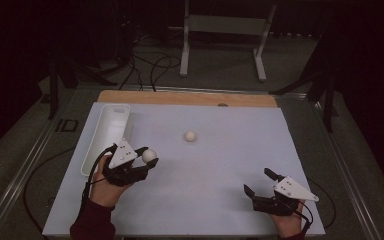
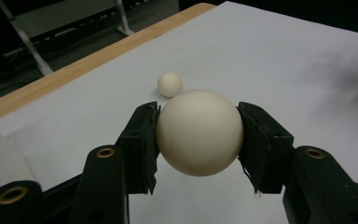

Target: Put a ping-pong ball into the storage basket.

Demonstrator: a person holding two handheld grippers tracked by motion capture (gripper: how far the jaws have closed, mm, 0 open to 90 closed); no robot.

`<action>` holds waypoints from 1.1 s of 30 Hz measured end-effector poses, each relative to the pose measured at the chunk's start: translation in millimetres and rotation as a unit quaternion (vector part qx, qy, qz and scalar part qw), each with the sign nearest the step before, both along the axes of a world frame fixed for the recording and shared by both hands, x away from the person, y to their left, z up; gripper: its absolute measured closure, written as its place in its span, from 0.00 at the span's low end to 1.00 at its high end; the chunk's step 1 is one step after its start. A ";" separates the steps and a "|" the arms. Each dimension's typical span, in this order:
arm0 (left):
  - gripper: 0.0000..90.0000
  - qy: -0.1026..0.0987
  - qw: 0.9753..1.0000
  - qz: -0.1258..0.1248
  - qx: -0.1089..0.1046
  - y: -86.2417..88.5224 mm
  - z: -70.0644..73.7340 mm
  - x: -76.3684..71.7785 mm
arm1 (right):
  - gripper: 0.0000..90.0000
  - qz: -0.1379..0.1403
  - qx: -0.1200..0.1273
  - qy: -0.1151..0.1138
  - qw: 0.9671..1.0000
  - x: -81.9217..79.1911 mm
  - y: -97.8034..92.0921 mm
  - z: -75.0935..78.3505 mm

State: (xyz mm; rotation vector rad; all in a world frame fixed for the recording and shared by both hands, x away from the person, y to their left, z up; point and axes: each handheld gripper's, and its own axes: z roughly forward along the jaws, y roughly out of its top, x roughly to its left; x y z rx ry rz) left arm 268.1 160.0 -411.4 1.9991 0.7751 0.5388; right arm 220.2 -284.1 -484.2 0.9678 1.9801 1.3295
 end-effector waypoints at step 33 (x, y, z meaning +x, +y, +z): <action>0.57 -0.006 1.000 0.019 -0.005 19.1 6.3 -1.1 | 0.11 -0.002 0.003 0.000 1.000 -0.3 -0.7 0.3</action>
